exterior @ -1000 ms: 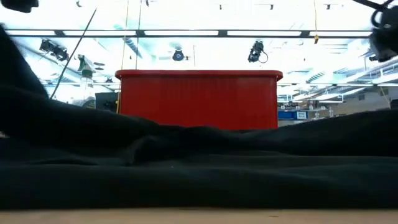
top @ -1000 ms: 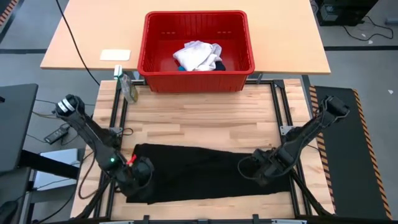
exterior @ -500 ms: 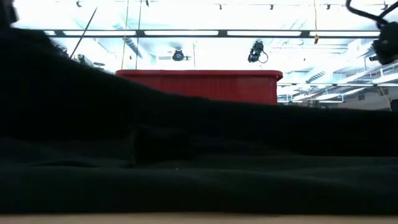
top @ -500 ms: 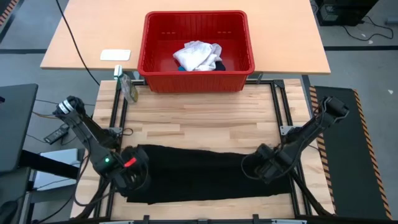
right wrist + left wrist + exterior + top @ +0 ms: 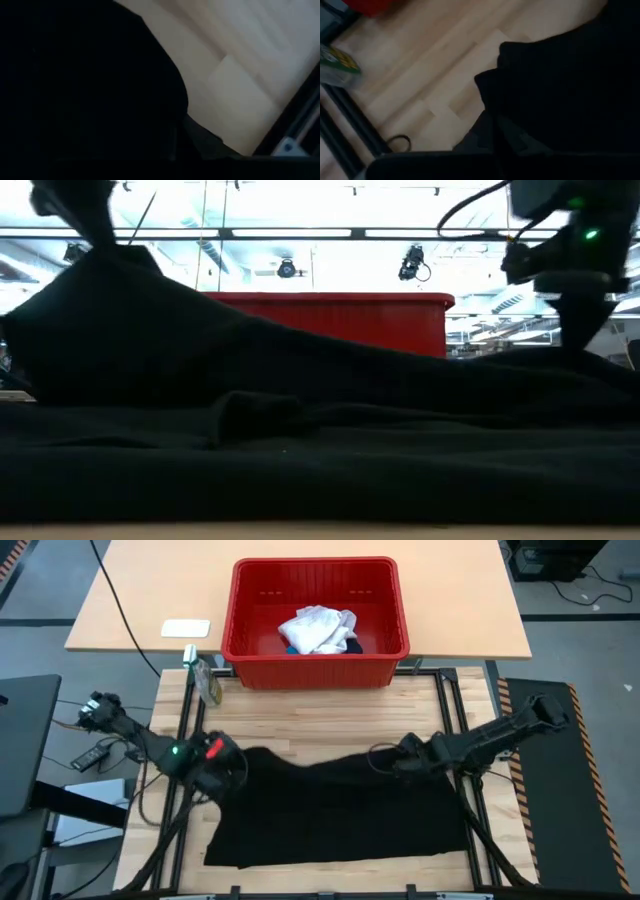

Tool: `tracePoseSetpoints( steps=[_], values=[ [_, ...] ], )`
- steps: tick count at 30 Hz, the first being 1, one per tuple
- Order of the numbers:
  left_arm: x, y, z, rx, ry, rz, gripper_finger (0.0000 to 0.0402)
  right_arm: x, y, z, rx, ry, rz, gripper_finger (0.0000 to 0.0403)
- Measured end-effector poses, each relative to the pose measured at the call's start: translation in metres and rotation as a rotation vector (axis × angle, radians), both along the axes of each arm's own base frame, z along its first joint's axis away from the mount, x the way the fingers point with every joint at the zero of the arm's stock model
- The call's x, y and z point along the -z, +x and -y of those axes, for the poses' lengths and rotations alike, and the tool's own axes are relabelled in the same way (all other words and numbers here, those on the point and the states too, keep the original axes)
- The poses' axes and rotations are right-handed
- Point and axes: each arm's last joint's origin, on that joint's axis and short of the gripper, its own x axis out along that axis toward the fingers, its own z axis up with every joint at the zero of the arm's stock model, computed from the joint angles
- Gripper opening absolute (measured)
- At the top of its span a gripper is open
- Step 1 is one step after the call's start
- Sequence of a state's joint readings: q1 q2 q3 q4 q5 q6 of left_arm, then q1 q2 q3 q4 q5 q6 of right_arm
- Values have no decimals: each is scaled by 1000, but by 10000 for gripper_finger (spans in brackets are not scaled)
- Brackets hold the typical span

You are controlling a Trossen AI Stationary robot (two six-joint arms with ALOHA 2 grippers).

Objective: Fold laundry
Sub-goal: Fold the black shirt on the table

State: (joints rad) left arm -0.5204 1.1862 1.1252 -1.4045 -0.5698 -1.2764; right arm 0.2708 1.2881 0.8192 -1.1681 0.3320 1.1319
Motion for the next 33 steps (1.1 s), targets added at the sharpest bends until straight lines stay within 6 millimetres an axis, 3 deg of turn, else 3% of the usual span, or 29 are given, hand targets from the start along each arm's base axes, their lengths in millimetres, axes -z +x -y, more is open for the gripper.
tracePoseSetpoints(
  steps=[7, 12, 21, 26, 33],
  values=[
    [-11, -3, -33, -21, 30, -8, 0, -3, -3, 27, 62, -97, -64, 9],
    [-12, -1, -30, 13, -55, 13, 0, -2, -1, 24, 43, -12, -55, 9],
    [-14, 4, 23, 153, -317, 185, 0, 0, -2, -27, 59, 292, 11, 9],
    [0, 9, 62, 173, -384, 180, 0, 4, -3, -54, 50, 353, 56, 9],
    [25, 17, 106, 154, -452, 176, 0, 12, -8, -75, 32, 377, 18, 10]
  ],
)
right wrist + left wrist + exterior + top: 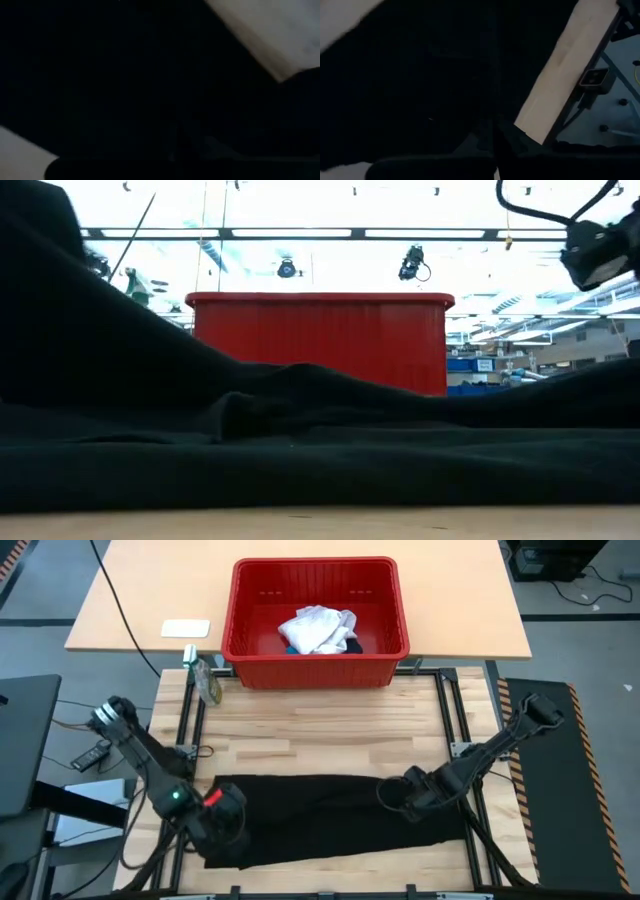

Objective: Fold laundry
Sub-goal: Fold the black shirt on the table

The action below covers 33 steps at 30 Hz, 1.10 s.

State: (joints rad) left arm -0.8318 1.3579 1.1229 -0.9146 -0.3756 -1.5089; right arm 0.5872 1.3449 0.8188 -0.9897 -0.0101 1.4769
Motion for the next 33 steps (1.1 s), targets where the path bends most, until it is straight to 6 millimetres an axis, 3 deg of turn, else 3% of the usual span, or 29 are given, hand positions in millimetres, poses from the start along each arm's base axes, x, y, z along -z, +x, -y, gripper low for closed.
tracePoseSetpoints(
  steps=[5, 11, 15, 19, 21, 28, 33],
  values=[
    [12, -2, 15, 1, 7, -29, 0, 3, -1, -10, -34, 7, 13, 28],
    [24, -1, 23, -11, 31, -61, 30, 1, -2, -11, 26, 45, 5, 117],
    [24, 0, 23, -18, 29, -63, 78, -13, 11, -16, 47, 30, 209, 176],
    [23, -2, 19, -7, 60, -74, 123, -26, 48, -22, -127, -102, 674, 205],
    [24, -2, 17, 2, 82, -87, 138, -24, 72, -17, -254, -162, 828, 208],
    [22, 12, 25, 33, 41, 26, 157, 5, 153, 25, -443, -131, 1044, 192],
    [34, 17, 32, 71, 94, 17, 158, 20, 213, 36, -665, -130, 1088, 185]
  ],
)
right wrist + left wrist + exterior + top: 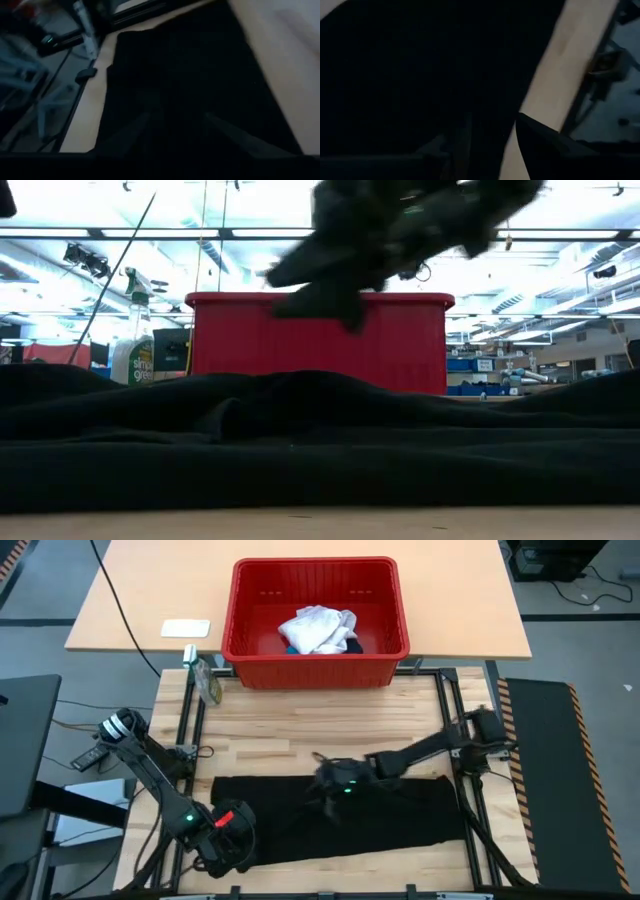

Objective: Fold laundry
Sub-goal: Fold the black shirt on the table

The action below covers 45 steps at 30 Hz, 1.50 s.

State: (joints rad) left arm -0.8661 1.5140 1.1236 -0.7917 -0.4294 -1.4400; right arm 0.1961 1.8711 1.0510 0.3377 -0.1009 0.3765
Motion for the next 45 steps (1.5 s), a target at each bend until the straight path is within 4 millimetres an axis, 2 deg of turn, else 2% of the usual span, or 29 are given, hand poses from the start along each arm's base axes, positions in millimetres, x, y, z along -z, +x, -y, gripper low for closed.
tracePoseSetpoints(
  steps=[3, 7, 12, 16, 24, 27, 30, 31, 34, 38, 42, 45],
  values=[
    [4, -1, 2, -57, -29, -26, 158, 7, 36, 0, -67, -21, 20, 186],
    [5, -2, 4, -125, -133, -79, 158, 17, 74, -2, -94, -57, 22, 187],
    [5, -8, 10, -103, -169, -104, 158, 33, 104, -2, -148, -57, 15, 187],
    [4, -9, 13, -74, -176, -101, 158, 49, 119, -2, -201, -23, 11, 187],
    [4, -11, 15, -63, -178, -108, 158, 67, 127, -4, -229, -7, -17, 151],
    [4, -11, 15, -64, -178, -107, 158, 68, 126, -4, -245, -20, -17, 105],
    [4, -11, 15, -56, -176, -106, 158, 59, 125, -4, -263, -11, -5, 31],
    [4, -11, 15, -29, -162, -103, 158, 55, 125, -4, -270, -5, 4, 18],
    [5, -10, 15, 92, -83, -93, 158, 42, 124, -4, -246, 29, 5, 18],
    [14, -9, 15, 204, 48, -96, 158, 33, 117, -4, -204, 31, -95, 9],
    [32, -4, 9, 232, 116, -128, 158, 22, 110, -11, -202, -22, -129, 9],
    [47, -3, -1, 213, 145, -167, 158, 24, 105, -21, -228, -47, -166, 9]
  ],
)
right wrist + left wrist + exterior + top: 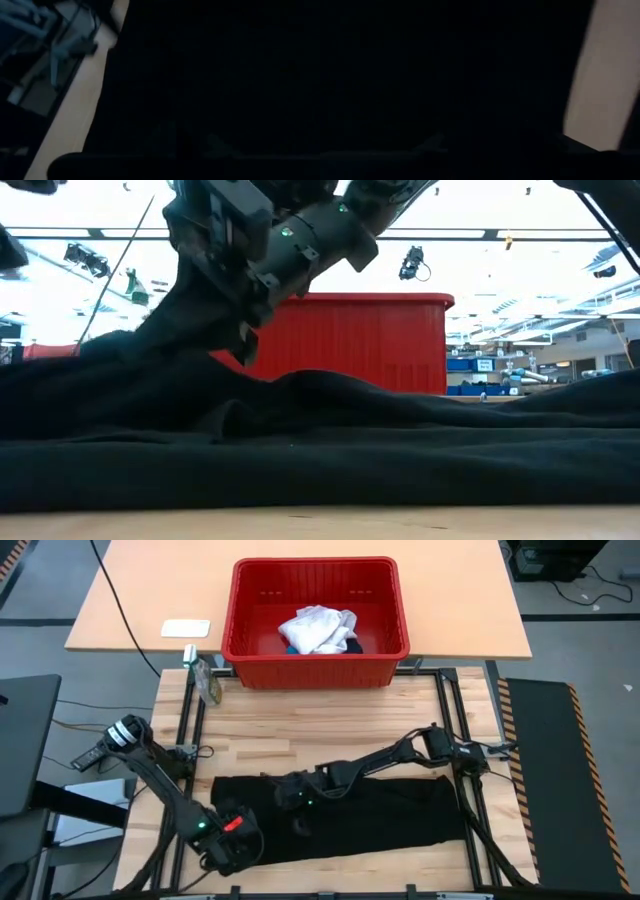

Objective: Fold laundry
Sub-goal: Fold the black shirt on the table

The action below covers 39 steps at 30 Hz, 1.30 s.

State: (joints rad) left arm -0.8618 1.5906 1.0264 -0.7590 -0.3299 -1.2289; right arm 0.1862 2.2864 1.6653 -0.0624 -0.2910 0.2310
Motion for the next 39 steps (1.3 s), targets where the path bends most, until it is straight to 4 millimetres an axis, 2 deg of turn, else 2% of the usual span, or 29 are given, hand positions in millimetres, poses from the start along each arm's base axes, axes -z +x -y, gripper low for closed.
tracePoseSetpoints(
  steps=[4, 7, 11, 16, 19, 23, 25, 29, 31, 35, 39],
  values=[
    [15, 1, -9, -23, -4, -11, 158, 2, -5, -15, -17, -33, -11, 8],
    [23, 3, -8, 24, -67, 12, 158, 2, -7, -23, -12, -68, -4, 8],
    [38, 2, -5, 83, -186, 48, 158, 2, -7, -25, -5, -81, 4, 8],
    [49, -1, -12, 31, -190, 26, 149, 3, -7, -25, -3, -81, -1, 8],
    [45, 1, -12, 43, -188, 33, 116, 3, -7, -25, -2, -81, -11, 8],
    [35, 4, -8, 65, -199, 60, 34, 7, -12, -28, 0, -98, -61, 8],
    [32, 2, -8, 63, -192, 49, 11, 10, -15, -29, 26, -100, -103, 8],
    [13, 3, -5, 16, -218, 50, 5, 11, -22, -30, 114, -35, -237, 8],
    [3, 2, -7, -46, -210, 18, 4, 6, -27, -31, 149, 0, -288, 8],
    [-16, -4, -11, -223, -176, -55, 2, -15, -30, -32, 186, 38, -272, 8],
    [-20, -16, -17, -404, -111, -132, 2, -32, -30, -28, 231, 42, -219, 8]
  ],
)
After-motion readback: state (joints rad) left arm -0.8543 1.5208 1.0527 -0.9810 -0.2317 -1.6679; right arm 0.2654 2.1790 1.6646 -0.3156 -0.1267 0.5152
